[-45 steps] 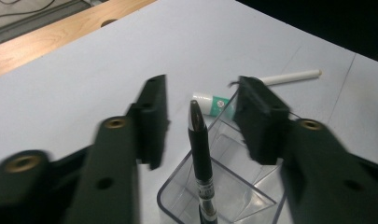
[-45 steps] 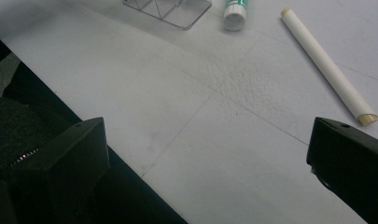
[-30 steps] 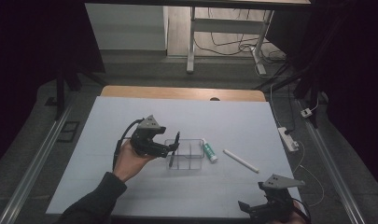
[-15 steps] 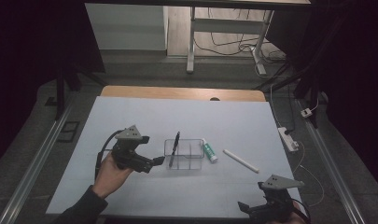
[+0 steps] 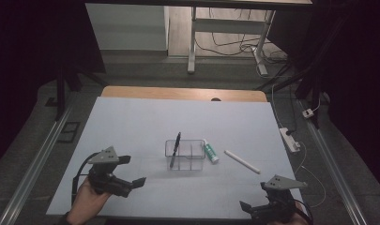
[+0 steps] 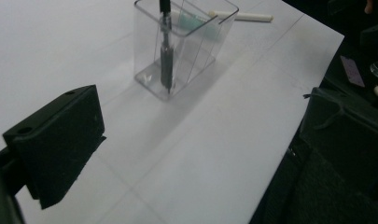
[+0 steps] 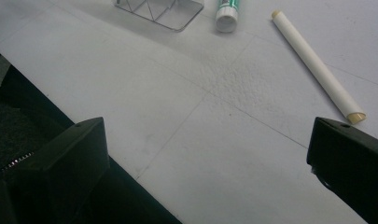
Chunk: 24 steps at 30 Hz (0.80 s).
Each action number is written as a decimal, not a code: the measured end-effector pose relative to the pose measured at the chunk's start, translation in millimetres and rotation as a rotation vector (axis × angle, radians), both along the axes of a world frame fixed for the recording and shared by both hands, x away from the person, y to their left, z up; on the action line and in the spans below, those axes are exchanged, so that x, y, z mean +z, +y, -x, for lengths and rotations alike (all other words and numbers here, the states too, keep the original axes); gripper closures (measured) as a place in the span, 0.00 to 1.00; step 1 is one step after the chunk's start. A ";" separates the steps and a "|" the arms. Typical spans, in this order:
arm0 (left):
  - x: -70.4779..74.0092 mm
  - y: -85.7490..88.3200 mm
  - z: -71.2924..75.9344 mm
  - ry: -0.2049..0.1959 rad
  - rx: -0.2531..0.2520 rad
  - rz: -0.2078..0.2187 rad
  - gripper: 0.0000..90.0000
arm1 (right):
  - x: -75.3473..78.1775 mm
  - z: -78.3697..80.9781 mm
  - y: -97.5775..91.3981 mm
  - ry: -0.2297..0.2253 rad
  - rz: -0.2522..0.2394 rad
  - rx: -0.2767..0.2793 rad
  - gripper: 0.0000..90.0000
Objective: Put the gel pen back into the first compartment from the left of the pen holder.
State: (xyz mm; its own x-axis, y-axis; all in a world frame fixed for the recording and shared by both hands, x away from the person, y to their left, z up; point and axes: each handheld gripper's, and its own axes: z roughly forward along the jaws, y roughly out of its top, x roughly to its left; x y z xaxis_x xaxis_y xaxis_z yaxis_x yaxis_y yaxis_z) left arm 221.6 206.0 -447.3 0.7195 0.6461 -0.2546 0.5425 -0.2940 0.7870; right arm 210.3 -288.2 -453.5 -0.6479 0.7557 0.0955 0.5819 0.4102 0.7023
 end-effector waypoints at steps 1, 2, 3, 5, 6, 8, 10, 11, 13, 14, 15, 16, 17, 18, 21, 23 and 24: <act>-0.7 4.6 4.2 0.008 0.007 0.008 0.00 | 0.0 0.0 0.0 -0.001 0.001 -0.001 0.00; -1.9 9.3 8.4 0.014 0.014 0.013 0.00 | 0.0 -0.1 -0.1 -0.002 0.002 -0.002 0.00; -3.2 13.6 12.5 0.017 0.021 0.012 0.00 | 0.0 -0.1 -0.1 -0.001 0.001 -0.003 0.00; -6.4 21.4 20.8 0.021 0.045 -0.001 0.00 | 0.0 -0.3 -0.3 0.002 -0.002 0.000 0.00; -8.3 25.0 24.4 0.024 0.055 -0.011 0.00 | -0.1 -0.4 -0.3 0.004 -0.002 -0.001 0.00; -12.0 31.9 30.7 0.036 0.070 -0.019 0.00 | -0.2 -0.7 -0.5 0.008 -0.004 0.002 0.00; -14.9 37.6 35.8 0.052 0.076 -0.021 0.00 | -0.3 -0.8 -0.4 0.009 -0.005 0.004 0.00; -15.9 39.8 38.3 0.058 0.081 -0.024 0.00 | -0.3 -0.9 -0.3 0.010 -0.005 0.007 0.00; -17.6 43.6 43.0 0.063 0.089 -0.034 0.00 | -0.4 -1.2 -0.2 0.013 -0.005 0.009 0.00; -18.2 45.0 45.4 0.063 0.097 -0.043 0.00 | -0.5 -1.2 -0.1 0.015 -0.005 0.011 0.00; -18.7 46.4 47.6 0.061 0.103 -0.054 0.00 | -0.5 -1.3 -0.1 0.015 -0.005 0.011 0.00; -19.3 47.6 49.6 0.061 0.110 -0.066 0.00 | -0.6 -1.4 -0.1 0.016 -0.005 0.010 0.00; -20.1 48.4 51.4 0.061 0.117 -0.080 0.00 | -0.6 -1.4 -0.1 0.017 -0.005 0.009 0.00; -21.2 49.0 52.9 0.062 0.122 -0.098 0.00 | -0.6 -1.4 -0.1 0.018 -0.005 0.009 0.00; -26.0 49.0 54.5 0.090 0.127 -0.152 0.00 | -0.8 -1.7 -0.2 0.022 -0.007 0.008 0.00; -25.3 49.5 55.3 0.084 0.127 -0.141 0.00 | -0.8 -1.7 -0.1 0.023 -0.006 0.009 0.00; -25.8 49.4 55.1 0.090 0.126 -0.143 0.00 | -0.9 -1.7 0.0 0.023 -0.002 0.010 0.00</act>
